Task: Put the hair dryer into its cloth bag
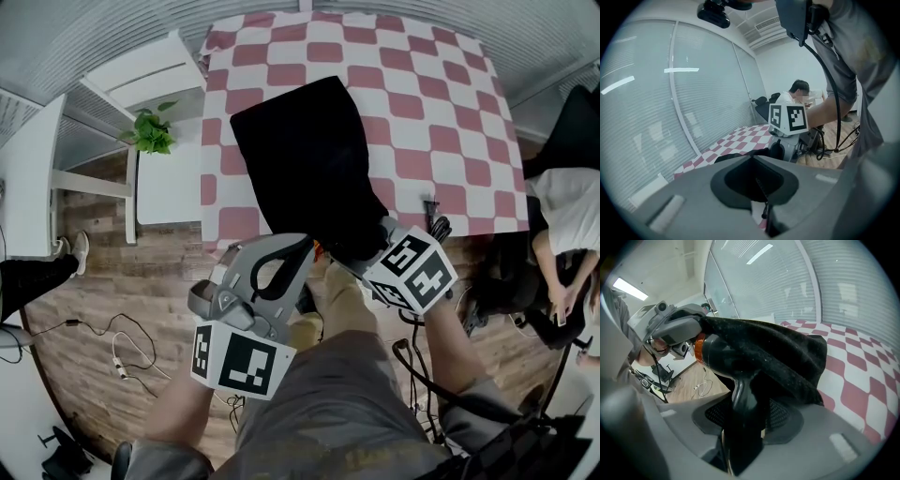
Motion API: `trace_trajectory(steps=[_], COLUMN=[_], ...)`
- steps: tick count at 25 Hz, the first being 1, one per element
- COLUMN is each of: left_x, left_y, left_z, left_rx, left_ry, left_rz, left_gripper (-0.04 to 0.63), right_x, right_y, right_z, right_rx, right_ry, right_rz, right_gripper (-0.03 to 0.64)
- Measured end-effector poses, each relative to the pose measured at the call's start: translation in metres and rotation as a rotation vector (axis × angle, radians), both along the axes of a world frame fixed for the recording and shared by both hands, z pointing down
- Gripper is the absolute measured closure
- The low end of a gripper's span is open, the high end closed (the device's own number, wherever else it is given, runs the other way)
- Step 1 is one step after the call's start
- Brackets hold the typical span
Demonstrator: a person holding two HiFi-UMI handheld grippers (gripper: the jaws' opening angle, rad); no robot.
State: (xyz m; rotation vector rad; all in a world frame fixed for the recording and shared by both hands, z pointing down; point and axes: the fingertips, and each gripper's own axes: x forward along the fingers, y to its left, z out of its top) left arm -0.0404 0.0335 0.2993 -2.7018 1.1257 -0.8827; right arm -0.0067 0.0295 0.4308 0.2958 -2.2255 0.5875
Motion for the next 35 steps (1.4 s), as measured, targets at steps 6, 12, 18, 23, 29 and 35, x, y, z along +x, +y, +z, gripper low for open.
trace_trajectory(steps=[6,12,18,23,29,35], left_x=[0.020,0.029,0.027,0.019,0.010,0.003], left_y=[0.005,0.000,-0.016,-0.031,-0.036,-0.031], left_z=[-0.001,-0.001,0.001,0.009,0.019,0.029], left_rx=[0.005,0.001,-0.012,-0.029,-0.043,-0.074], left_ry=[-0.001,0.027,0.069,0.090,0.084,0.129], left_rz=[0.041,0.046,0.017,-0.026,-0.076,-0.111], left_gripper=[0.580,0.580,0.580,0.580,0.580,0.580], right_x=[-0.002,-0.007,-0.013,-0.019,-0.019,-0.005], right_y=[-0.012,-0.026,-0.043,-0.053,-0.050,-0.040], right_z=[0.000,-0.003,-0.001,0.007,0.011,0.013], right_rx=[0.000,0.010,0.072,0.115,0.169,0.196], right_ry=[0.032,0.032,0.050,0.083,0.105,0.090], right_rz=[0.054,0.097,0.103,0.093,0.015,0.014], right_gripper=[0.405,0.403,0.394,0.379,0.336,0.311])
